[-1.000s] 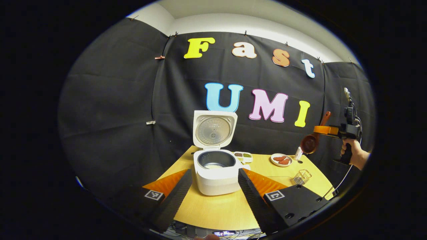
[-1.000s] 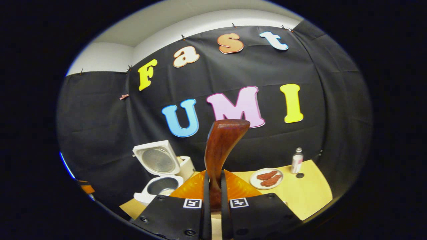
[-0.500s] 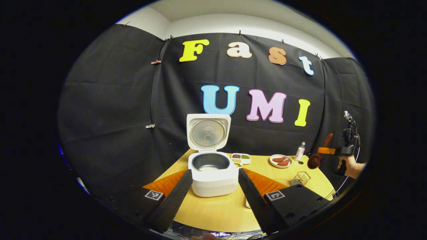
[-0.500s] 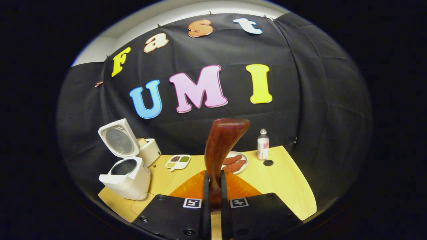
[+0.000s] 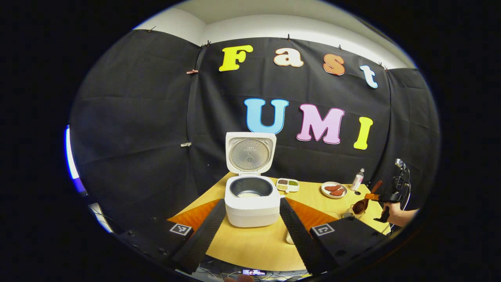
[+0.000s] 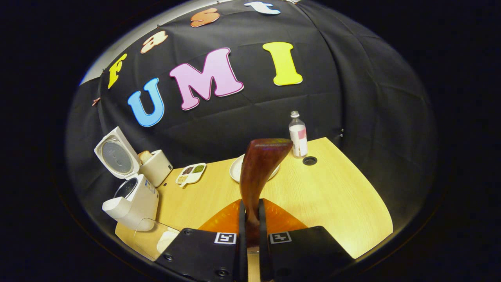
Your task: Close the left gripper, press the button to open the rice cooker; take a wooden spoon from the chopstick holder with the right hand, scoop a spoonful of rice and pour it into the rice cooker, then put the wooden spoon back into the chopstick holder.
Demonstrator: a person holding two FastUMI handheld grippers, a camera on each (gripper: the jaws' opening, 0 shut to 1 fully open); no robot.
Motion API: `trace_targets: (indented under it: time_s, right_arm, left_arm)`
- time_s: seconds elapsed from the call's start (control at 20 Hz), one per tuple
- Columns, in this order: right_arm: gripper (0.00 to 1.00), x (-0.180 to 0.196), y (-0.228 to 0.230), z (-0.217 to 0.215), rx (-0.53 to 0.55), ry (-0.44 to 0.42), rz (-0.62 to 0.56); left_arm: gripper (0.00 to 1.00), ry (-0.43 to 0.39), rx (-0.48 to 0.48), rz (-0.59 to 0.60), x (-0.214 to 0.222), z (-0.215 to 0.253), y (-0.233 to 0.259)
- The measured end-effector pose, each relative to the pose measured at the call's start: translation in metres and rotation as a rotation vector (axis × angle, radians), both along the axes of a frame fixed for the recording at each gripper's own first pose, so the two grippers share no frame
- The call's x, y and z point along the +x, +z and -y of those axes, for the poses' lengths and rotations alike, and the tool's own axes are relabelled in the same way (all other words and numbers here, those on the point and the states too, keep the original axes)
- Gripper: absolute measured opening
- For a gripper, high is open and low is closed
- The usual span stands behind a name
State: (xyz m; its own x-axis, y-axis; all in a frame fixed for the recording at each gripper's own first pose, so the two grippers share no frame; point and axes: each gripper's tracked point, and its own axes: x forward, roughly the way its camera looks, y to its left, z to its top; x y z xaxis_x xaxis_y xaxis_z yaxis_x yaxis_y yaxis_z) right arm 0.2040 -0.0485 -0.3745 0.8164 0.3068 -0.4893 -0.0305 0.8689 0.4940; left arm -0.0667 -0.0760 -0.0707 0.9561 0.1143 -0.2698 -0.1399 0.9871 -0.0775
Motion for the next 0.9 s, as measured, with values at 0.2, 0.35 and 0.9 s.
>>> trace_targets:
  time_s: [0.2,0.35,0.9]
  right_arm:
    - [0.16,0.001,-0.027,-0.006,0.054,-0.020,-0.053]
    - [0.16,-0.006,-0.042,-0.005,0.045,-0.013,-0.077]
    - [0.82,-0.032,-0.037,0.015,-0.011,-0.023,-0.110]
  left_arm:
    - [0.95,0.021,-0.010,-0.027,-0.004,0.002,-0.003]
    - [0.96,0.019,-0.009,-0.035,-0.003,0.007,-0.003]
    - [0.96,-0.022,-0.012,-0.006,0.000,0.009,0.011]
